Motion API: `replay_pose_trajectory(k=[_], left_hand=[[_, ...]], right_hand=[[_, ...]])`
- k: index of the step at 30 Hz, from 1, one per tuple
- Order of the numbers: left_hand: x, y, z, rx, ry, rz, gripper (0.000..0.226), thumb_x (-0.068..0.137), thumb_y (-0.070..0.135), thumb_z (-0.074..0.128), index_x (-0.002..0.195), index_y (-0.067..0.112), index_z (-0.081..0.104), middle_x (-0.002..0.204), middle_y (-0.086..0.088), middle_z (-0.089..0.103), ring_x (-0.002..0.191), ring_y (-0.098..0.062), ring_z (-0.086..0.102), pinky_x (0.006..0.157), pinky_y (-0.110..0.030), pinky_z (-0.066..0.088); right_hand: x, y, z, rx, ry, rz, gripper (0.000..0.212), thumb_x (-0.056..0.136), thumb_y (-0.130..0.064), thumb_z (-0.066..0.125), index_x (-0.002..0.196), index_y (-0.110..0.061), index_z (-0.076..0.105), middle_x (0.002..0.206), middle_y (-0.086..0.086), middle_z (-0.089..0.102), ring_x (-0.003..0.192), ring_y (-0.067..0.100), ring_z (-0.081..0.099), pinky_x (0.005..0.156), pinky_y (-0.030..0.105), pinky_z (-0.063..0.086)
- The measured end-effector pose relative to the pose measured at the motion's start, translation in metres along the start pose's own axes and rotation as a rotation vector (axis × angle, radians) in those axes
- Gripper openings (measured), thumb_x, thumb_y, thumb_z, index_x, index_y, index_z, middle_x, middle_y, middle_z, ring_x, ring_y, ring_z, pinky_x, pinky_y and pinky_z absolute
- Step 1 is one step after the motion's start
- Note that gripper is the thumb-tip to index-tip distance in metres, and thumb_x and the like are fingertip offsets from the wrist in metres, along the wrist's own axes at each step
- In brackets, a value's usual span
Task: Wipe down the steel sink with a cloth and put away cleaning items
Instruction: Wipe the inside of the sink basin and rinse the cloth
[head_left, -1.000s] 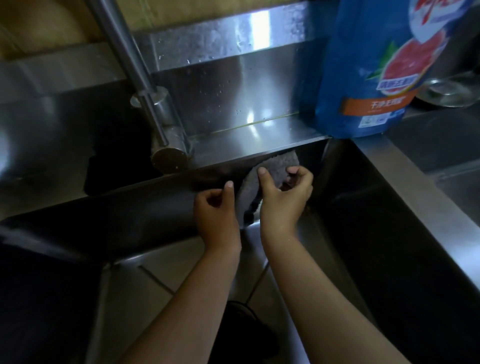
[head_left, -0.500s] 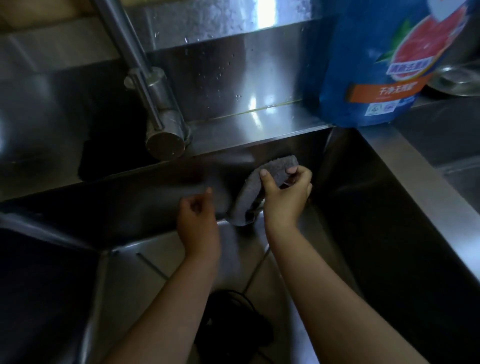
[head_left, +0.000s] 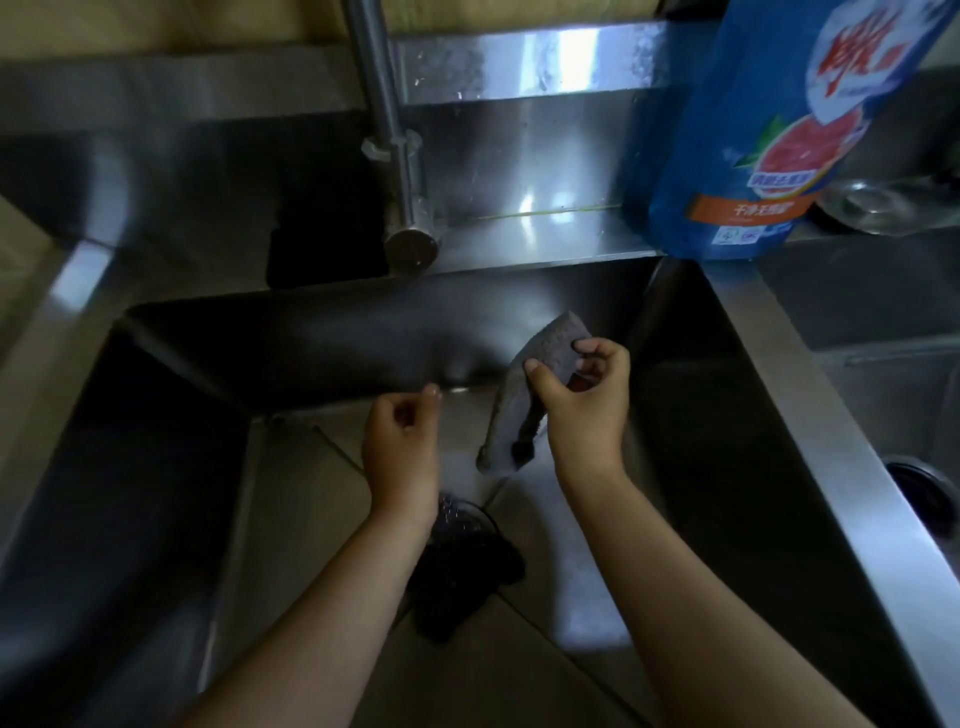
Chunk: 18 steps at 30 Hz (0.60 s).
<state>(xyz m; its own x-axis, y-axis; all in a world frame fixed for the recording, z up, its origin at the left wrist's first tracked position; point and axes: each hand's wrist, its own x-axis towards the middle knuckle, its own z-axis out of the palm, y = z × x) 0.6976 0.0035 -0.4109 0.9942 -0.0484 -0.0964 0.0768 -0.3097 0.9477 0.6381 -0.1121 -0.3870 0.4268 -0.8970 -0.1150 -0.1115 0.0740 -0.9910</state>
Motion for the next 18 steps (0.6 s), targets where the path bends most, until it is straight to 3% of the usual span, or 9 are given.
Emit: replay_pose_trajectory(k=[6,11,15,18], left_hand=[[-0.036,0.016,-0.046,-0.033,-0.022,-0.001,0.020,0.086,0.031,0.061,0.071,0.027,0.048,0.072,0.011,0.054,0.064,0.001,0.048,0.053,-0.003,0.036],[-0.066,0.044,-0.085,-0.150,-0.088,-0.008,0.017,0.085,0.023,0.064,0.077,0.027,0.049,0.080,0.006,0.057,0.077,-0.009,0.054,0.071,-0.015,0.041],[-0.090,0.065,-0.121,-0.181,-0.149,0.012,0.013,0.084,0.022,0.064,0.083,0.027,0.053,0.090,0.006,0.061,0.089,-0.009,0.058,0.078,-0.016,0.043],[-0.107,0.080,-0.148,-0.191,-0.174,0.020,0.013,0.084,0.020,0.064,0.087,0.026,0.054,0.097,0.006,0.062,0.095,-0.005,0.058,0.077,-0.011,0.044]], right_hand=[[-0.052,-0.032,-0.022,-0.077,-0.105,0.020,0.040,0.076,-0.006,0.073,0.093,-0.031,0.046,0.120,0.015,0.049,0.106,0.021,0.054,0.092,0.044,0.049],[-0.093,-0.061,-0.039,-0.122,-0.157,-0.004,0.039,0.076,-0.009,0.073,0.099,-0.027,0.047,0.118,0.005,0.050,0.099,0.006,0.053,0.087,0.032,0.051],[-0.122,-0.081,-0.047,-0.104,-0.206,-0.009,0.041,0.077,-0.007,0.072,0.093,-0.034,0.046,0.108,-0.001,0.053,0.088,0.002,0.055,0.086,0.035,0.053],[-0.139,-0.097,-0.052,-0.076,-0.254,0.007,0.041,0.077,-0.004,0.072,0.093,-0.034,0.047,0.101,-0.007,0.054,0.091,0.007,0.059,0.087,0.043,0.053]])
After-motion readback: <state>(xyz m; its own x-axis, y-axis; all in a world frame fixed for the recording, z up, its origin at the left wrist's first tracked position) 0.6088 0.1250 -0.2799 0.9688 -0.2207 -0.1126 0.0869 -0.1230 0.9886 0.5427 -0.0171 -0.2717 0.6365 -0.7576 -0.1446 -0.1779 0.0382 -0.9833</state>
